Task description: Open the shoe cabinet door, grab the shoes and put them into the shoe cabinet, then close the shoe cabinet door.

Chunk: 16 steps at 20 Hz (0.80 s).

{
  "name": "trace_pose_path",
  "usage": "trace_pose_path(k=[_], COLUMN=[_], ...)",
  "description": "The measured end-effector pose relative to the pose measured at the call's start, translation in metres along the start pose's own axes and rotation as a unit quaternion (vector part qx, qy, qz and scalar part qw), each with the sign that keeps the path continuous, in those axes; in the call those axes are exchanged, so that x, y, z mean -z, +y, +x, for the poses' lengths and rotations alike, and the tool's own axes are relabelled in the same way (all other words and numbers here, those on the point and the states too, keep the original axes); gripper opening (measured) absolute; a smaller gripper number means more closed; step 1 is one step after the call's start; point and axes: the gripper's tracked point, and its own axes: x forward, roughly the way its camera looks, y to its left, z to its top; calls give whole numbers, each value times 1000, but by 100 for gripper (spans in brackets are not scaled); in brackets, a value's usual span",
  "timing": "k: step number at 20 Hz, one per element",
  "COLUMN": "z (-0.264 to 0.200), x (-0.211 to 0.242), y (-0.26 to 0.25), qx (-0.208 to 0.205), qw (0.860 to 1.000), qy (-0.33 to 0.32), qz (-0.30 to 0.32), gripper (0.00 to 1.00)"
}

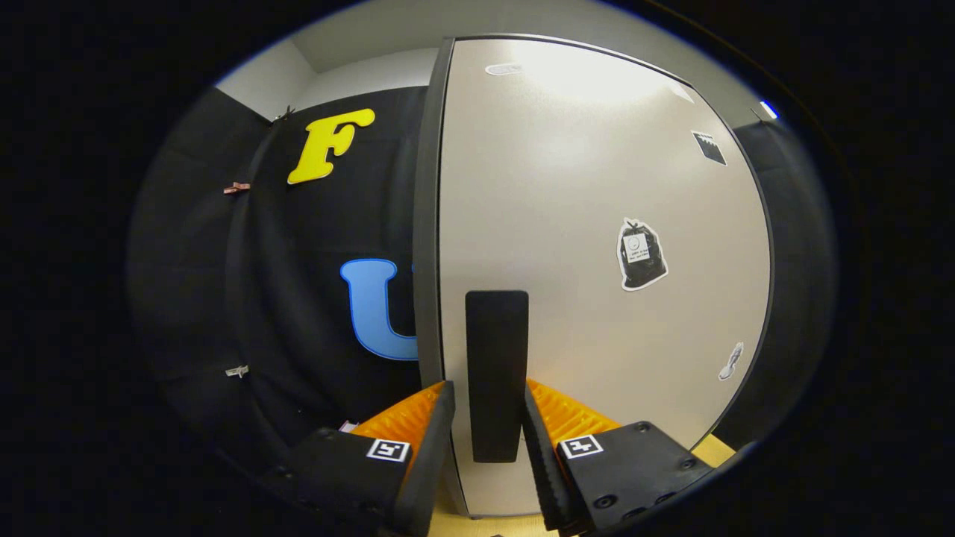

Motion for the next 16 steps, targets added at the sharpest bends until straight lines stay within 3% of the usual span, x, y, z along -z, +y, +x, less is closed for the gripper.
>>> trace_pose_path(k=[2,4,6,8,16], z=[4,4,3,-1,-64], x=[2,1,2,0,-4], y=[0,0,0,0,-4], qx=[2,4,-6,-13,-71], qw=[1000,1000,1000,1000,997], qy=[-6,-13,-7,-17,-2], qz=[14,-5,-12,-18,-17], gripper=[38,38,26,21,21])
